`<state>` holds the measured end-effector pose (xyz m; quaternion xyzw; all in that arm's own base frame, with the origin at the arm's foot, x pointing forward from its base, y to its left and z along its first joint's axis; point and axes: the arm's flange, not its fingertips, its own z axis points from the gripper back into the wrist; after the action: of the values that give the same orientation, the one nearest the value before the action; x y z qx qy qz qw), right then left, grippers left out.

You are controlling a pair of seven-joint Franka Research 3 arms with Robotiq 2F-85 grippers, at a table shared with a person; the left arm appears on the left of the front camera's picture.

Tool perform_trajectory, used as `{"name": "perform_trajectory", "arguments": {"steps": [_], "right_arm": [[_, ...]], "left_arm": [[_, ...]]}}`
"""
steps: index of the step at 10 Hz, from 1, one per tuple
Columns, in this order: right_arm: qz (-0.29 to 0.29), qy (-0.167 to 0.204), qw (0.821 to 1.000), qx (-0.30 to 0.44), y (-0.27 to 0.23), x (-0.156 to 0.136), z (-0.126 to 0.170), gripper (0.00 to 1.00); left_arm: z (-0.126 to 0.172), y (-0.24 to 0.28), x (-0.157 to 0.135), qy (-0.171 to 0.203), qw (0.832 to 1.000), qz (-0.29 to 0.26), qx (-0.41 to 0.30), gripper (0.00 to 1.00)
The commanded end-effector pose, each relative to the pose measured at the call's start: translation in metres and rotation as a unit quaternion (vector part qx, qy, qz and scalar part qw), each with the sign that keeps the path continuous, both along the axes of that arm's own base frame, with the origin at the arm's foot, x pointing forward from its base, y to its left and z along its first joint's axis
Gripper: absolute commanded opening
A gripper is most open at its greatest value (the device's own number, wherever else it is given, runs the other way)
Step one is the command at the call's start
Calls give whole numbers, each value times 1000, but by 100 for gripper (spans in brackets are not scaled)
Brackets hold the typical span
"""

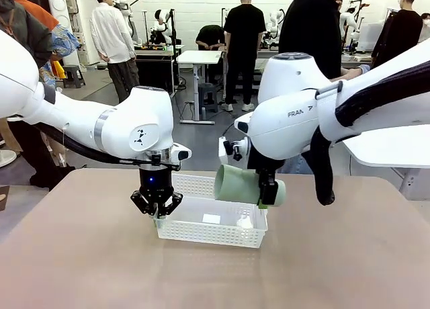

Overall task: Clean and organize the cups into the basket.
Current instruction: Pick up the Organizing basket and move it to the center of the table, then pick up the Reusable plastic cup from the right side of the table and place it inside the Organizing basket.

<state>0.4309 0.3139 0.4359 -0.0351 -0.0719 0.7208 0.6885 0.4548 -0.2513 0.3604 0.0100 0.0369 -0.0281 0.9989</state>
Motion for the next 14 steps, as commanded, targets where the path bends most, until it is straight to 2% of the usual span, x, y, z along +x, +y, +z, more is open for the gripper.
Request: {"name": "perform_trajectory", "arguments": {"steps": [1,4,9,14], "right_arm": [[-3,-4,1000,-8,37,9,-8,81],[-6,12,1000,-18,58,13,-28,81],[-29,13,999,14,44,20,-47,81],[-54,50,997,25,41,32,-79,81]], "left_arm": [[0,0,-1,0,1000,-2,1,0],[0,0,-1,0,1000,-2,1,0],[0,0,-1,0,1000,-2,1,0],[0,0,-1,0,1000,-2,1,0]]}}
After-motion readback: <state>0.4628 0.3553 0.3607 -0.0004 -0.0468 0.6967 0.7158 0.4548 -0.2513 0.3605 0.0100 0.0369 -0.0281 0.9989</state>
